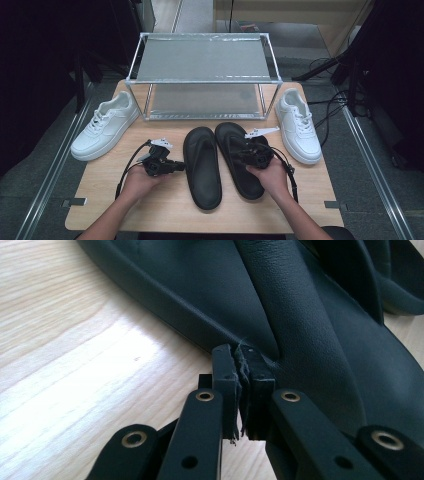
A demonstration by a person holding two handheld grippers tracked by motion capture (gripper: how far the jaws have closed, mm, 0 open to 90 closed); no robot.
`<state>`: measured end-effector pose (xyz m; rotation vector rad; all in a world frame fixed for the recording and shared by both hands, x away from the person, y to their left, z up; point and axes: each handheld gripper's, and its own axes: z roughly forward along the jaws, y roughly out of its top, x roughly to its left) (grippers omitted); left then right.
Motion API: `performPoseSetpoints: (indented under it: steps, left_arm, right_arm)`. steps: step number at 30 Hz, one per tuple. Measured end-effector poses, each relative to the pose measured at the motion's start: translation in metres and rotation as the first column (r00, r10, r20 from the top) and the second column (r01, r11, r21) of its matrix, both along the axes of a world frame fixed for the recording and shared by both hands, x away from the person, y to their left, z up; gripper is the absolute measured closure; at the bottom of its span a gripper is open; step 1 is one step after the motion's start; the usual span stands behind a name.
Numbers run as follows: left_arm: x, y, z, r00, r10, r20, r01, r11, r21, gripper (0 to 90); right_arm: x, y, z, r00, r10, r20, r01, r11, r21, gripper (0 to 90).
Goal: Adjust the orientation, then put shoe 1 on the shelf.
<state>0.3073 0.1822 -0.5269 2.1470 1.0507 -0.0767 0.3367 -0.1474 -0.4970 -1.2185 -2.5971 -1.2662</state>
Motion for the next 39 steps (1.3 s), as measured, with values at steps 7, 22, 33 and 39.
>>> performPoseSetpoints:
  steps: [7,22,33,39]
  left_arm:
    - [-0.003,-0.012,-0.001,0.9994,-0.034,-0.006,0.034,0.9994,-0.007,86.9]
    - [-0.009,-0.021,0.006,0.9951,-0.098,0.008,0.099,0.9950,-0.016,83.3]
    - [-0.010,0.001,0.026,0.9972,-0.062,0.042,0.066,0.9937,-0.091,49.4]
    - [-0.005,0.003,0.031,0.9976,-0.046,0.051,0.051,0.9944,-0.093,42.4]
  right_arm:
    - [0.000,-0.001,-0.001,1.0000,-0.002,-0.007,0.002,1.000,0.006,88.7]
    - [-0.001,-0.009,0.002,0.9991,-0.039,0.017,0.038,0.999,0.024,77.7]
    - [-0.015,-0.011,0.003,0.9972,-0.064,0.039,0.061,0.996,0.071,59.1]
    - [-0.020,-0.010,0.001,0.9961,-0.072,0.051,0.068,0.995,0.067,55.3]
